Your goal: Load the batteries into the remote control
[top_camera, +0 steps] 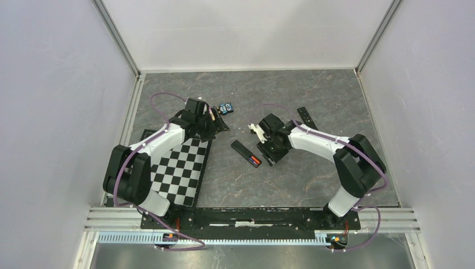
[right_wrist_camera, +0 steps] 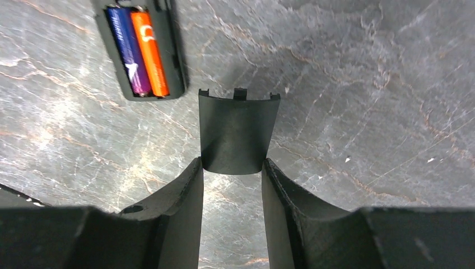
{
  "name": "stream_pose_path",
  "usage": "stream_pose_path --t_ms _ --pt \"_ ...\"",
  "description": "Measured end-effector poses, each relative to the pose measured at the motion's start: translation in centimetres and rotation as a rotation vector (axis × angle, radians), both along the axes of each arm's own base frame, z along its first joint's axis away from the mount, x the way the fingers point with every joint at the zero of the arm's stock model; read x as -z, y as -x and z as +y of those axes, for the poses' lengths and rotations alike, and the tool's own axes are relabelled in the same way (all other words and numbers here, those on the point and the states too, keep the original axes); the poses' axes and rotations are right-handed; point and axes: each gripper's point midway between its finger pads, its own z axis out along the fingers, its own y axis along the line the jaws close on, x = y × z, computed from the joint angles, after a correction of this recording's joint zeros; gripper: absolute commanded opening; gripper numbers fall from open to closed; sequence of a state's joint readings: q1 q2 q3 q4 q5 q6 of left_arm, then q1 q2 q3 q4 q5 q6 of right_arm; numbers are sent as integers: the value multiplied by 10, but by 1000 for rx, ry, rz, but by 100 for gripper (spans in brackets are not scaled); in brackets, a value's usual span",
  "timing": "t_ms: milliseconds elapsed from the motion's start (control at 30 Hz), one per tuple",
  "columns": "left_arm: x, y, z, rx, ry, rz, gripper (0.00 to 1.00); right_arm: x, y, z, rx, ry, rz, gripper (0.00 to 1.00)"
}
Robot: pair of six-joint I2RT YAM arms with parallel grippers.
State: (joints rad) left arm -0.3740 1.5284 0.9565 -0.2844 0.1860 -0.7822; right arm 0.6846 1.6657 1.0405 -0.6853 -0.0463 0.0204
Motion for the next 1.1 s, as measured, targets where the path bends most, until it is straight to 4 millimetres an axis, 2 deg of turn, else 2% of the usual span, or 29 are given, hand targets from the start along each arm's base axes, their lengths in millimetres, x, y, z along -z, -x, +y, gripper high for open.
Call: stream_pose_path --t_ms 267,533,800,1100 --pt "1 1 2 -4 -3 6 80 -11 -3 28 -77 -37 -25 34" --pt "4 1 8 -24 -24 17 80 -10 2 56 -149 -44 -20 34" --pt "9 -1 19 -55 -40 24 81 0 5 62 -168 -23 3 34" --pt "11 -1 29 -86 -55 24 81 8 5 62 -172 -2 24 36"
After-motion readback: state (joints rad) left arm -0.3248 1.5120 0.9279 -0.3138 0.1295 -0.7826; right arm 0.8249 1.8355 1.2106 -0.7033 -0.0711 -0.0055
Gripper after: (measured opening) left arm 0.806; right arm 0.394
